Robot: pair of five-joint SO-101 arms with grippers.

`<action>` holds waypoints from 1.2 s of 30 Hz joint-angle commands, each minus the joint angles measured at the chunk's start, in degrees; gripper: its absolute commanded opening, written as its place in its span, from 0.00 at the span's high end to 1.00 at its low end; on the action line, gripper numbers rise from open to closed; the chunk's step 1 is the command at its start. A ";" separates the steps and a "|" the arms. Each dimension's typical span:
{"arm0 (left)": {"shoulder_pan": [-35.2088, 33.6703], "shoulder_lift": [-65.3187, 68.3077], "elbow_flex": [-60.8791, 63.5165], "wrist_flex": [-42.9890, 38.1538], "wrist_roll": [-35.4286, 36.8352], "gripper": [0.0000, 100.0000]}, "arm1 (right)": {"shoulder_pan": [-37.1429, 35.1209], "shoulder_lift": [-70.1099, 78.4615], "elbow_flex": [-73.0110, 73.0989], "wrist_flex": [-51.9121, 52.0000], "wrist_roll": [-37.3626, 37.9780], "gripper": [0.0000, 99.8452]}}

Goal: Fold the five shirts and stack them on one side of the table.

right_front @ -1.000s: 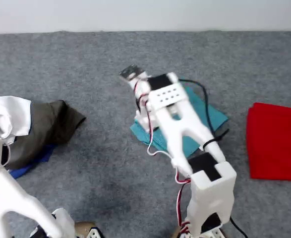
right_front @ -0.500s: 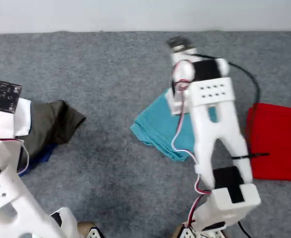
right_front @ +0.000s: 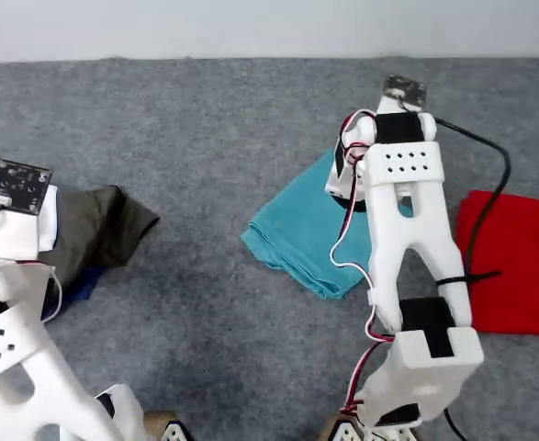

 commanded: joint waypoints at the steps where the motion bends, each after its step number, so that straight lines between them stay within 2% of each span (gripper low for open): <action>1: 0.26 -0.62 -0.48 -1.23 0.00 0.98 | -0.40 -1.45 -0.44 4.70 -4.22 0.84; 4: 0.26 -0.62 -0.31 -1.23 0.00 0.98 | -0.22 -3.03 -0.44 6.20 -6.33 0.75; 8: 0.35 -0.62 -0.22 -1.23 0.00 0.98 | -0.22 -3.03 1.85 1.71 -6.59 0.74; 11: 0.35 -0.62 -0.22 -1.23 0.00 0.98 | -0.13 -2.33 8.00 -5.67 -8.26 0.74; 16: 0.35 -0.62 -0.22 -0.88 0.00 0.98 | 1.01 -0.22 19.43 -23.87 -8.70 0.74; 20: 0.35 -0.79 -0.22 -0.79 0.00 0.98 | 1.54 3.30 22.86 -33.01 -8.62 0.74; 24: 0.35 -0.97 -0.22 -0.79 0.00 0.98 | 2.33 6.73 22.59 -33.80 -8.79 0.73; 29: 0.35 -0.97 -0.22 -0.79 0.00 0.98 | 2.24 4.97 22.68 -30.46 -8.97 0.65; 36: 0.35 -0.88 -0.13 -0.79 0.00 0.98 | 1.63 -1.98 22.68 -28.62 -8.88 0.64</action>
